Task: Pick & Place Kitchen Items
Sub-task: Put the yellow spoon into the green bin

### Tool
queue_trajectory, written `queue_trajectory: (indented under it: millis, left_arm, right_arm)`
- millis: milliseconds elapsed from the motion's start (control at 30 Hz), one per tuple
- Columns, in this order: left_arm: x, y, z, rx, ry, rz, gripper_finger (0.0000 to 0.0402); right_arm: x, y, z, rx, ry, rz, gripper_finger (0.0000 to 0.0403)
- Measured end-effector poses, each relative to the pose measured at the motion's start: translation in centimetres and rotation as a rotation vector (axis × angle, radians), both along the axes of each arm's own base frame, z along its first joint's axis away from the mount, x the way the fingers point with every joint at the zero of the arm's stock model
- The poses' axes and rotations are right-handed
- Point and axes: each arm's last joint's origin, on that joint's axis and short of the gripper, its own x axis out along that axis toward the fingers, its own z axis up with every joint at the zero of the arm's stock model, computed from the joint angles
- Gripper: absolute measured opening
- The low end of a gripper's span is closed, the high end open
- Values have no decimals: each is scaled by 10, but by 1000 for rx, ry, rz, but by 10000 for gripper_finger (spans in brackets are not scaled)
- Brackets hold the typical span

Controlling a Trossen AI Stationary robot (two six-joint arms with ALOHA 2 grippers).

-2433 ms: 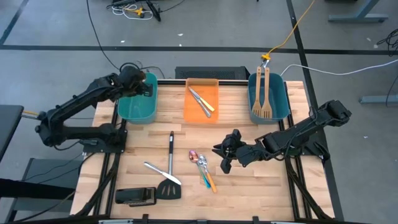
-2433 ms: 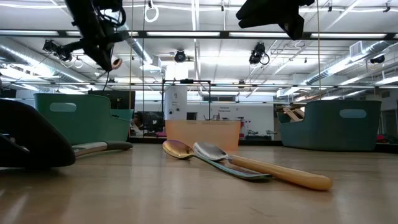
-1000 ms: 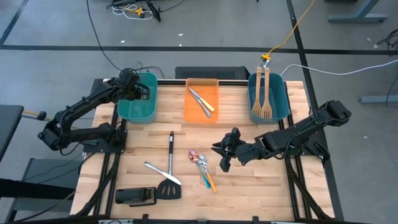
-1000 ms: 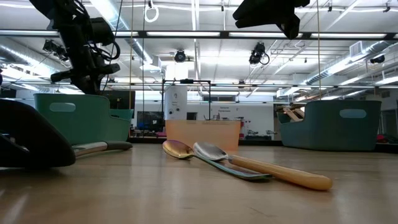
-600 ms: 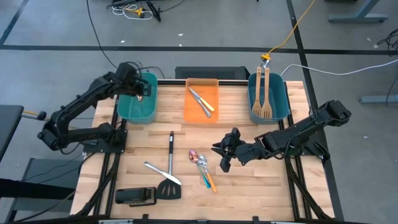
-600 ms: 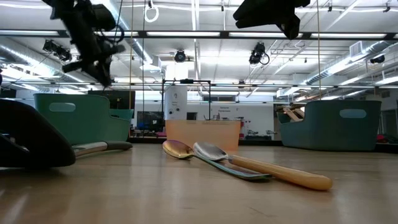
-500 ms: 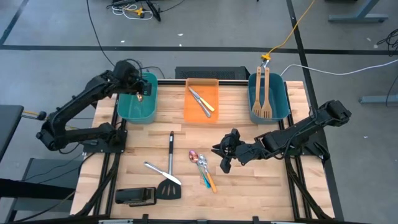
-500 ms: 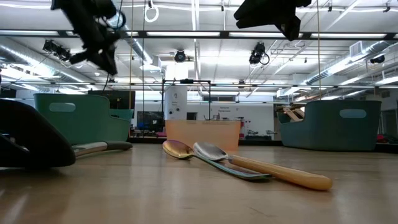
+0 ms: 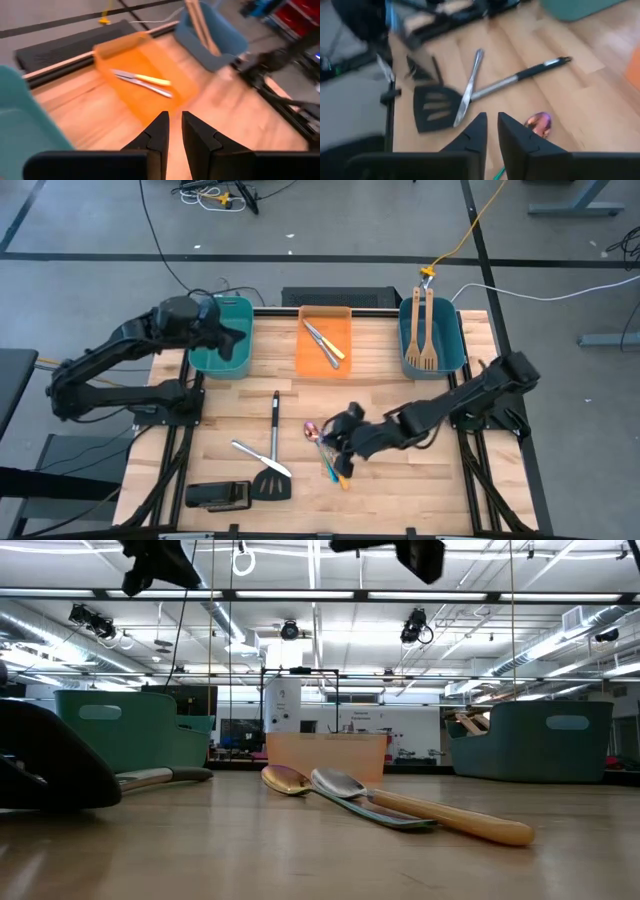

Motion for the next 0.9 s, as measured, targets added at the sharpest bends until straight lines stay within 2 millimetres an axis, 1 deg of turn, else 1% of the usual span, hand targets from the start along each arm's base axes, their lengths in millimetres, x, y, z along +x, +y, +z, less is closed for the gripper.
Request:
queue_trajectory:
  millis: [100,200,300,367,467,533,600,667,767,900]
  left_arm:
    - [-2,-10,3,-3,-29,-50,57]
    - [-6,-19,6,-20,-63,-87,57]
    - [-7,-27,7,-29,-81,-134,57]
    - [-6,-31,7,-36,-87,-147,57]
    - [-4,-37,7,-34,-86,-150,57]
    - [-2,-41,7,-35,-89,-150,57]
    - [1,-44,8,-27,-101,-165,57]
    - [4,-47,10,-24,-118,-191,57]
    - [6,-52,14,-21,-167,-224,57]
    - [8,-55,17,-18,-202,-253,57]
  right_arm:
    - [17,11,6,36,104,78,37]
    - [28,19,14,88,230,104,26]
    - [31,28,27,129,324,93,22]
    - [33,35,37,146,343,92,21]
    - [35,44,45,161,368,104,21]
    - [36,47,47,164,373,104,21]
    - [38,50,43,189,390,97,21]
    - [41,49,34,207,428,81,21]
    - [42,40,16,216,526,2,21]
    - [42,22,-3,226,620,-116,21]
